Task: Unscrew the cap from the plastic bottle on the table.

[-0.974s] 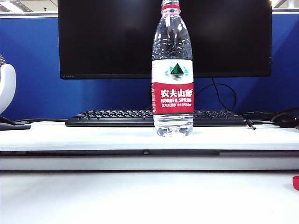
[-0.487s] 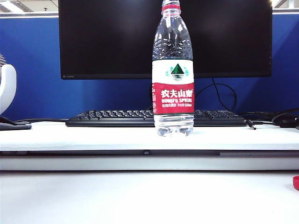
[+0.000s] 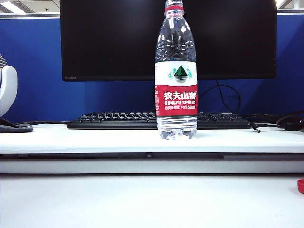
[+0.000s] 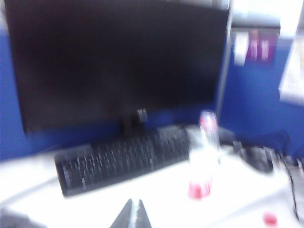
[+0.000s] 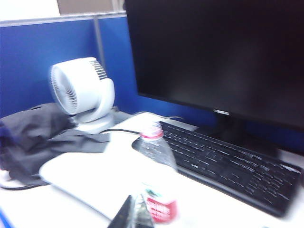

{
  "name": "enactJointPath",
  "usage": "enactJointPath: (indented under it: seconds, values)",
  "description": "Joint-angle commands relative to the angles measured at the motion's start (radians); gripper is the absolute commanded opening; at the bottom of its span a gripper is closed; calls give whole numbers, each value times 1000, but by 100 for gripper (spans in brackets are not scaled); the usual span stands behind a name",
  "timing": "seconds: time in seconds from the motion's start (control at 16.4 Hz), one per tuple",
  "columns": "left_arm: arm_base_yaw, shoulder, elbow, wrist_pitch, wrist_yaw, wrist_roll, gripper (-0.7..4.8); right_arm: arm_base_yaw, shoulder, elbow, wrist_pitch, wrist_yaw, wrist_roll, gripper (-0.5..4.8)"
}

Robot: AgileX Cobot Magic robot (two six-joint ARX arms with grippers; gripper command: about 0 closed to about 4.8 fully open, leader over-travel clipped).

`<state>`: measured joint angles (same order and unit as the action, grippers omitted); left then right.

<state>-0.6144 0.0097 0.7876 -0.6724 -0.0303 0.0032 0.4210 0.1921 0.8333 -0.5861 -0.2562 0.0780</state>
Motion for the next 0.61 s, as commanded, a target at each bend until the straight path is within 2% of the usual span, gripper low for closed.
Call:
enactJointPath:
  seconds: [0.06,0.18,0.37,0.49,0.61]
  values:
    - [1,3,-3,-92,3,-4,-5,0,-47,0,-64,-1,0,-6]
    - [1,3,-37,-82,3,-17,-5,0,-69,-1,-128,-1,0,-6]
    - [1,3,-152,-4,60,-158,-5,0,-85,-1,-233,-1,0,-6]
    - [1,3,-227,87,133,-170,-5,0,-85,-1,-288,-1,0,-6]
    - [1,3,-243,162,148,-229,-5,0,-85,-1,-310,-1,0,-6]
